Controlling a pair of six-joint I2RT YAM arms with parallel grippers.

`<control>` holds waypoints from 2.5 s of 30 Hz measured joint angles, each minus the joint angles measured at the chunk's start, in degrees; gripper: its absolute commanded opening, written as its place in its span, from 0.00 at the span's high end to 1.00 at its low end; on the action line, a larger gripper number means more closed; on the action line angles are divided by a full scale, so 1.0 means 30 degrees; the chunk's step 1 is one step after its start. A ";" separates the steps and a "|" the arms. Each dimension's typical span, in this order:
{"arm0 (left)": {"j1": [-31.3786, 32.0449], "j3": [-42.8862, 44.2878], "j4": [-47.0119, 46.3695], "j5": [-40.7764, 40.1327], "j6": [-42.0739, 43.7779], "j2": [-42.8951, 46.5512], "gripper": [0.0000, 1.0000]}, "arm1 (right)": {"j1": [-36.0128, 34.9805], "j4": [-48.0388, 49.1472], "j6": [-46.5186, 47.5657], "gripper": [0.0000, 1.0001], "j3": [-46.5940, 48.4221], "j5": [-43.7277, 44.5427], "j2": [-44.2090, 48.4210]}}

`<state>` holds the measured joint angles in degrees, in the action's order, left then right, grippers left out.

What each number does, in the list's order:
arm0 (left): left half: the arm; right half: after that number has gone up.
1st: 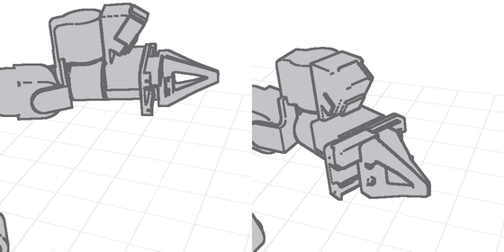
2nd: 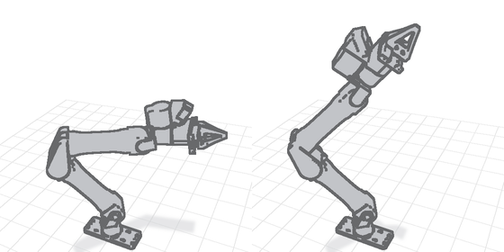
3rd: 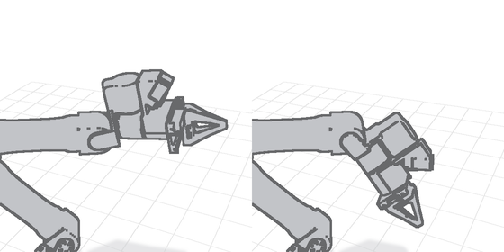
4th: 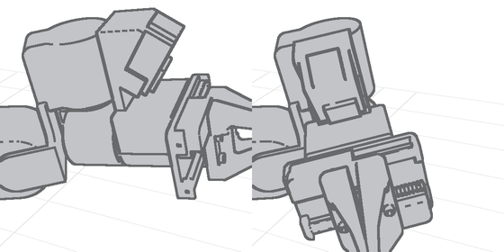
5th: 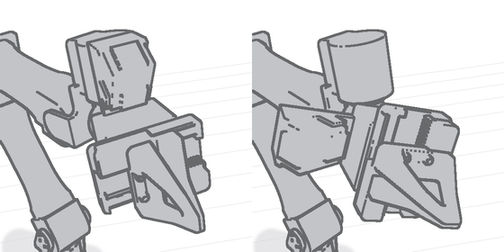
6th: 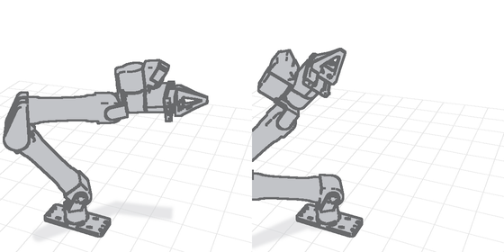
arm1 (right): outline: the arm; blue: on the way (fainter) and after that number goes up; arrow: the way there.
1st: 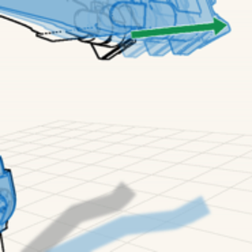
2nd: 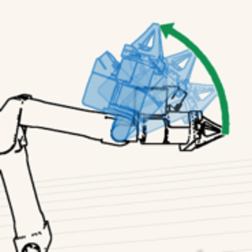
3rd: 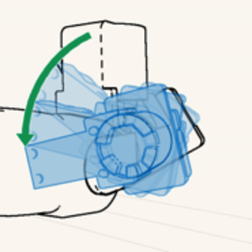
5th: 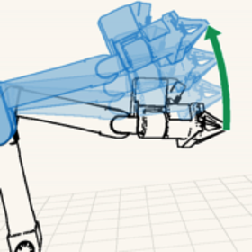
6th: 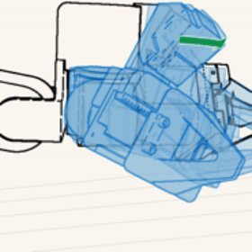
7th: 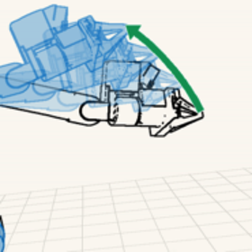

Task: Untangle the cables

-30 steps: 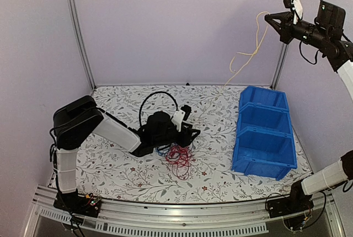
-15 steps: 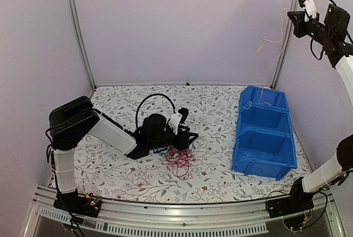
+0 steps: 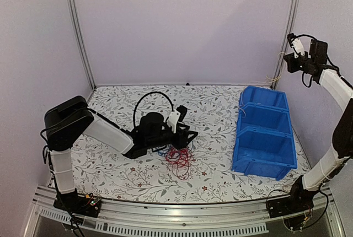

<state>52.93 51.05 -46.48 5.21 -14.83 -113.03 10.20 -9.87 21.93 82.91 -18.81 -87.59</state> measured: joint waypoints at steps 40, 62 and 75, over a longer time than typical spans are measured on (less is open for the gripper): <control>0.0109 -0.1829 0.0750 -0.0299 -0.1005 0.3490 0.48 | -0.5115 -0.6659 0.1719 0.65 -0.4313 -0.1406 -0.3577; 0.0211 -0.1865 0.0743 -0.0299 -0.1297 0.3490 0.48 | -0.6513 -0.6018 -0.0393 0.95 -0.3934 -0.0641 -0.5348; 0.0233 -0.2004 0.0758 -0.0321 -0.1311 0.3490 0.48 | -0.5472 -0.4758 -0.0882 1.00 -0.0430 0.0925 -0.3876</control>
<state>53.63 45.04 -44.21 4.25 -18.76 -102.56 -6.22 -24.14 19.29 81.62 -16.03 -99.22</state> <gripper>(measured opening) 0.524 0.016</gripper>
